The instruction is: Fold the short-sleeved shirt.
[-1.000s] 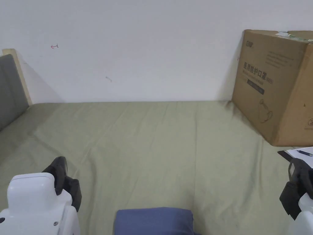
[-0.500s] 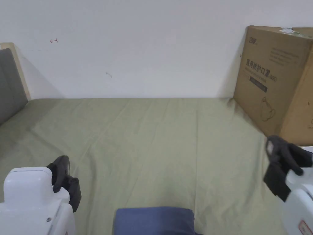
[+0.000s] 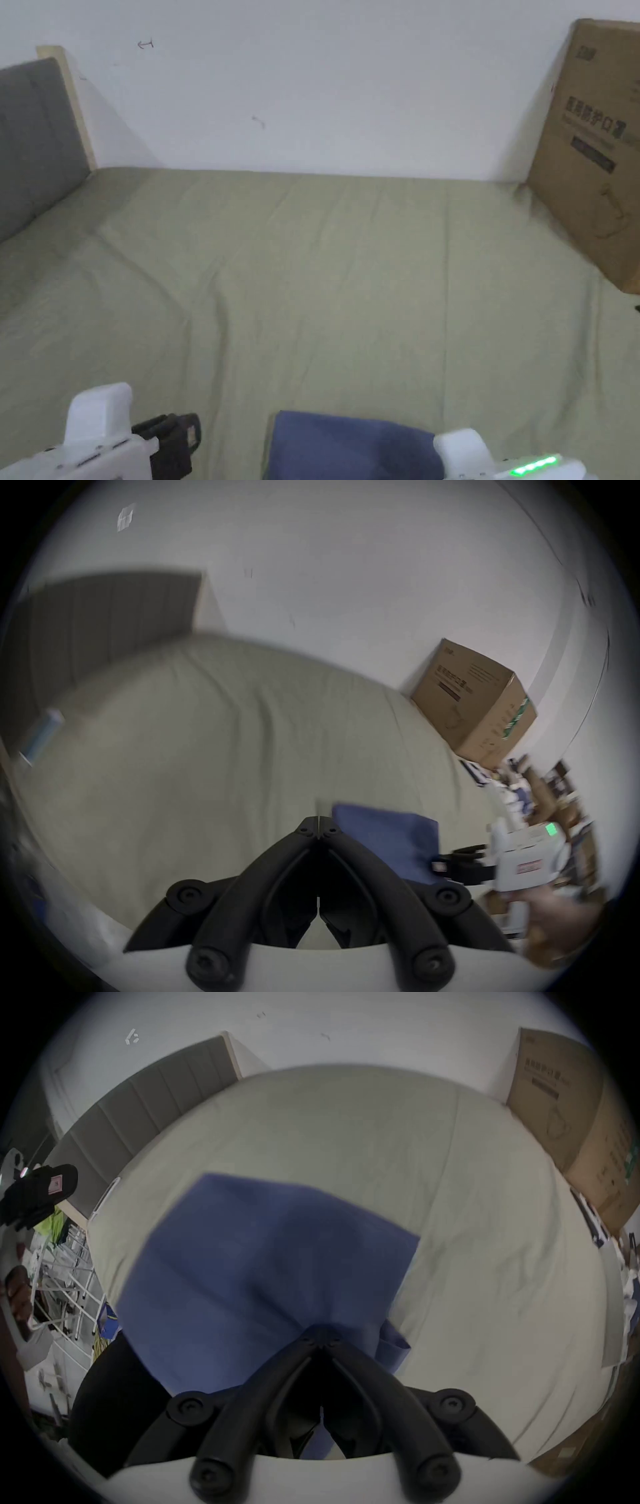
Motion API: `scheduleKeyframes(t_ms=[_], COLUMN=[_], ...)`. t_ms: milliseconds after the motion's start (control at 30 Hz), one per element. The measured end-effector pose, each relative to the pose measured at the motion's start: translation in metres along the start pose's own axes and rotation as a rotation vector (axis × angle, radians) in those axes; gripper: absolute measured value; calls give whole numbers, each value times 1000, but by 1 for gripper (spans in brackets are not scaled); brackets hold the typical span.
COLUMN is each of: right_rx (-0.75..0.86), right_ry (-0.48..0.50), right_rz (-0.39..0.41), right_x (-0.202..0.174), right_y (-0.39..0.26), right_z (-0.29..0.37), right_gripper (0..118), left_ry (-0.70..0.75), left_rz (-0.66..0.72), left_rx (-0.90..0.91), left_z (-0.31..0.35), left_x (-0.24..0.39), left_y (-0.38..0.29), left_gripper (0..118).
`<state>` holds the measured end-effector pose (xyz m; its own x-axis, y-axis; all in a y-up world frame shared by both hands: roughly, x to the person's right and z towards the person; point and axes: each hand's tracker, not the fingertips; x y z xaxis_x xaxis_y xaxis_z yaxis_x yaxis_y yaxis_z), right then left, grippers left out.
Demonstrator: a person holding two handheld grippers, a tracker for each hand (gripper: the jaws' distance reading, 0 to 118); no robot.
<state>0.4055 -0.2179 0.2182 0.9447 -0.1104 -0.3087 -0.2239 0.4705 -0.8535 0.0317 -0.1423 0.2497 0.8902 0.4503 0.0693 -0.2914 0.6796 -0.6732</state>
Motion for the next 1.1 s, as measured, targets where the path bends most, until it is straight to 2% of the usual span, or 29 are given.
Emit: scheduleKeyframes(t_ms=[67,133,167,200,233,267,300,400,500,567,667,733,767,800,833,867,933,1100], right_rx=[51,52,52,55,58,61,62,55,44,41,46,54,60,64,65,72,106,147], right_ry=[31,30,30,27,23,17,11,-11,-25,-30,-31,-17,-6,1,-2,-8,-5,-22], right_rz=[-33,-20,-6,9,25,42,51,39,15,19,33,24,11,-3,-17,-37,-46,-16], right_x=[5,5,5,3,1,0,-2,-7,-9,-11,-9,-4,-2,0,0,-1,-5,-17], right_y=[-6,-5,-5,-6,-7,-7,-8,-6,-3,-2,-3,-5,-6,-7,-8,-8,-12,-15], right_z=[1,1,1,3,2,2,1,2,1,-1,-2,-2,-2,-1,2,7,17,42], right_gripper=[0,0,0,0,0,0,0,0,0,0,0,0,0,0,0,0,0,0], left_ry=[-124,-224,-291,-359,-420,-472,-501,-519,-601,-702,-758,-698,-677,-657,-588,-489,-494,-453], left_rz=[140,260,318,369,419,408,388,338,434,461,551,464,437,404,350,270,275,150], left_rx=[-189,-337,-392,-436,-469,-510,-560,-628,-715,-702,-747,-704,-697,-666,-630,-616,-636,-546], left_z=[-32,-61,-76,-90,-102,-117,-129,-155,-185,-198,-214,-211,-201,-193,-186,-181,-175,-139], left_x=[-24,-41,-49,-55,-59,-63,-64,-63,-56,-43,-31,-22,-13,-11,-5,-2,-8,-1], left_y=[8,10,10,10,8,8,8,3,-16,-21,-33,-31,-28,-25,-23,-24,-23,4], left_gripper=[0,0,3,16,43,92,118,117,118,118,118,118,111,79,21,16,16,16])
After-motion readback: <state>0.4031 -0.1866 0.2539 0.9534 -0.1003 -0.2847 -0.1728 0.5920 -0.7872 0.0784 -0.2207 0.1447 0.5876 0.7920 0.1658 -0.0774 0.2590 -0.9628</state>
